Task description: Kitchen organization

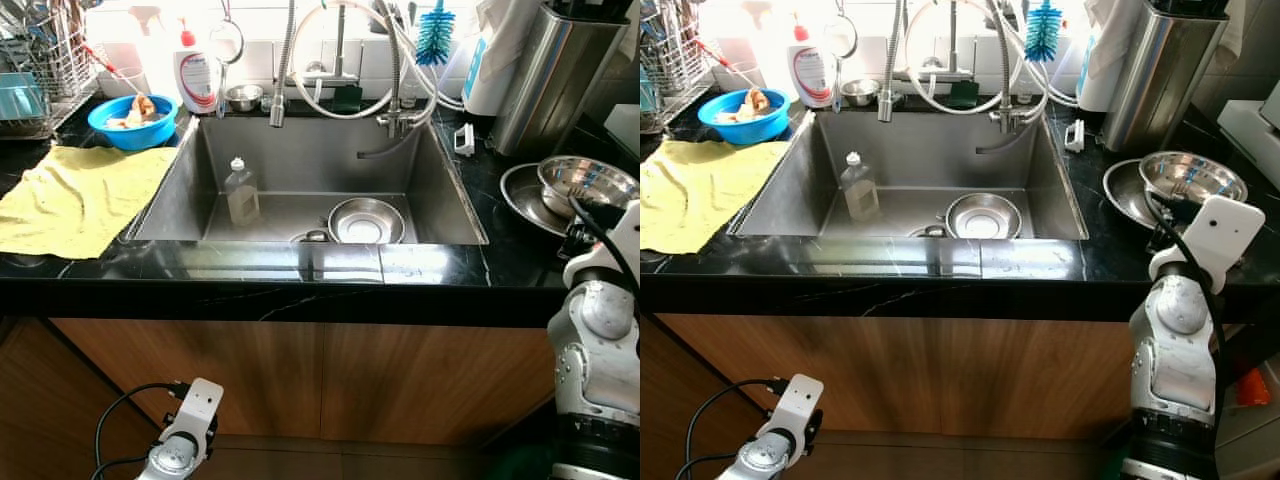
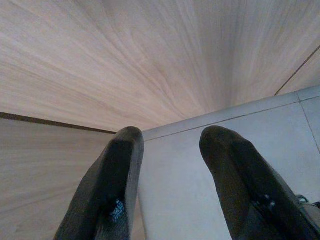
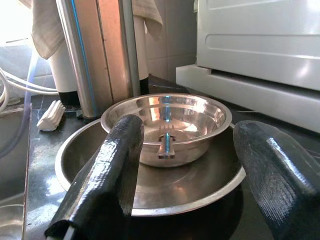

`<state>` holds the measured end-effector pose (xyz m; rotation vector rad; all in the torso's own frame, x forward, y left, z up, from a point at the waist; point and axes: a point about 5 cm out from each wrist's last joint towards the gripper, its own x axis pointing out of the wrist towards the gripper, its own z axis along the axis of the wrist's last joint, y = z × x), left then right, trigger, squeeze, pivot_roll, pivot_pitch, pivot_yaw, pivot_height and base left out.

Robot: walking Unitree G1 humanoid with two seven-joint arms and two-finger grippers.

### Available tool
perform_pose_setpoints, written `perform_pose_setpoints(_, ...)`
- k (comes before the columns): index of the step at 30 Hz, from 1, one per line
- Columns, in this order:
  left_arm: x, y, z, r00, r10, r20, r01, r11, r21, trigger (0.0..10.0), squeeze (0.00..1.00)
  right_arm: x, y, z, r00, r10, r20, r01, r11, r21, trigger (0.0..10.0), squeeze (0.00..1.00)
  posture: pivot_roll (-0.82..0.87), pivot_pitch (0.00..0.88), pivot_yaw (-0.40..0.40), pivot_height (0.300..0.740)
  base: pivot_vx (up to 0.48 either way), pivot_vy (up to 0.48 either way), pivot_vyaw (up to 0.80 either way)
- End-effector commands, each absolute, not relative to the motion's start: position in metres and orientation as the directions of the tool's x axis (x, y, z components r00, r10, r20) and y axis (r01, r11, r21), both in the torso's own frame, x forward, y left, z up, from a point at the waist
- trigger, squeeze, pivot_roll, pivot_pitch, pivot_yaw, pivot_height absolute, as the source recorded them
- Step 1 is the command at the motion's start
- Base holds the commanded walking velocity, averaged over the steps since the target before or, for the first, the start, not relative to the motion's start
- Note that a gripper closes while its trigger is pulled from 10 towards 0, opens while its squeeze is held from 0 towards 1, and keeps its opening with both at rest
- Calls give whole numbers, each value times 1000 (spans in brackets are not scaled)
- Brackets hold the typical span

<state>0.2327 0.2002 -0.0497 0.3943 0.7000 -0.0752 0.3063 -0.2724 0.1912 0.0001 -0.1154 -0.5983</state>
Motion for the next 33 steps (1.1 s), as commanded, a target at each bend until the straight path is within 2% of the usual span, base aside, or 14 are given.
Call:
perform_pose_setpoints(1, 227, 203, -53, 747, 72, -661, 209, 919, 335, 10000, 0, 309, -276, 194, 820, -564, 100, 563, 825, 38, 10000, 0, -45, 0, 18, 740, 0, 0, 0)
perform_pose_setpoints(9, 227, 204, -54, 746, 73, -662, 208, 919, 336, 10000, 0, 314, -279, 196, 820, -565, 91, 564, 825, 40, 10000, 0, -44, 0, 18, 740, 0, 0, 0)
perform_pose_setpoints(10, 227, 204, -53, 746, 73, -662, 208, 919, 336, 10000, 0, 315, -279, 196, 820, -566, 89, 565, 824, 41, 8627, 0, -42, 0, 18, 740, 0, 0, 0)
perform_pose_setpoints(12, 227, 204, -53, 746, 73, -662, 208, 919, 336, 10000, 0, 315, -279, 196, 820, -566, 89, 565, 824, 41, 8627, 0, -42, 0, 18, 740, 0, 0, 0)
perform_pose_setpoints(13, 227, 204, -53, 746, 73, -661, 208, 919, 336, 10000, 0, 315, -278, 196, 820, -566, 89, 564, 825, 39, 2941, 0, -42, 0, 18, 740, 0, 0, 0)
perform_pose_setpoints(14, 227, 204, -53, 747, 73, -660, 207, 919, 336, 10000, 0, 316, -278, 194, 820, -569, 70, 568, 823, 33, 1255, 0, -41, 0, 18, 740, 0, 0, 0)
perform_pose_setpoints(16, 227, 204, -53, 748, 73, -660, 207, 919, 336, 10000, 0, 316, -279, 193, 819, -570, 62, 570, 821, 31, 1255, 0, -41, 0, 18, 740, 0, 0, 0)
perform_pose_setpoints(17, 228, 204, -53, 748, 73, -660, 207, 919, 336, 10000, 0, 316, -279, 191, 819, -571, 53, 570, 821, 29, 1686, 0, -41, 0, 17, 740, 0, 0, 0)
perform_pose_setpoints(21, 228, 204, -53, 748, 73, -660, 207, 919, 336, 10000, 0, 317, -279, 190, 822, -568, 42, 568, 823, 27, 2000, 0, -41, 0, 17, 740, 0, 0, 0)
perform_pose_setpoints(23, 228, 204, -53, 748, 73, -660, 207, 919, 336, 10000, 0, 317, -280, 189, 823, -567, 38, 566, 824, 27, 2588, 0, -42, 0, 18, 740, 0, 0, 0)
perform_pose_setpoints(26, 228, 204, -53, 748, 73, -660, 207, 919, 336, 10000, 0, 317, -280, 190, 822, -569, 40, 568, 823, 29, 2549, 0, -41, 0, 17, 740, 0, 0, 0)
perform_pose_setpoints(27, 228, 204, -53, 748, 73, -659, 206, 919, 336, 10000, 0, 318, -280, 190, 822, -568, 41, 567, 823, 31, 0, 0, -41, 0, 17, 740, 0, 0, 0)
perform_pose_setpoints(33, 228, 204, -53, 748, 74, -659, 206, 919, 336, 10000, 0, 319, -279, 191, 824, -565, 43, 564, 825, 33, 0, 0, -41, 0, 17, 740, 0, 0, 0)
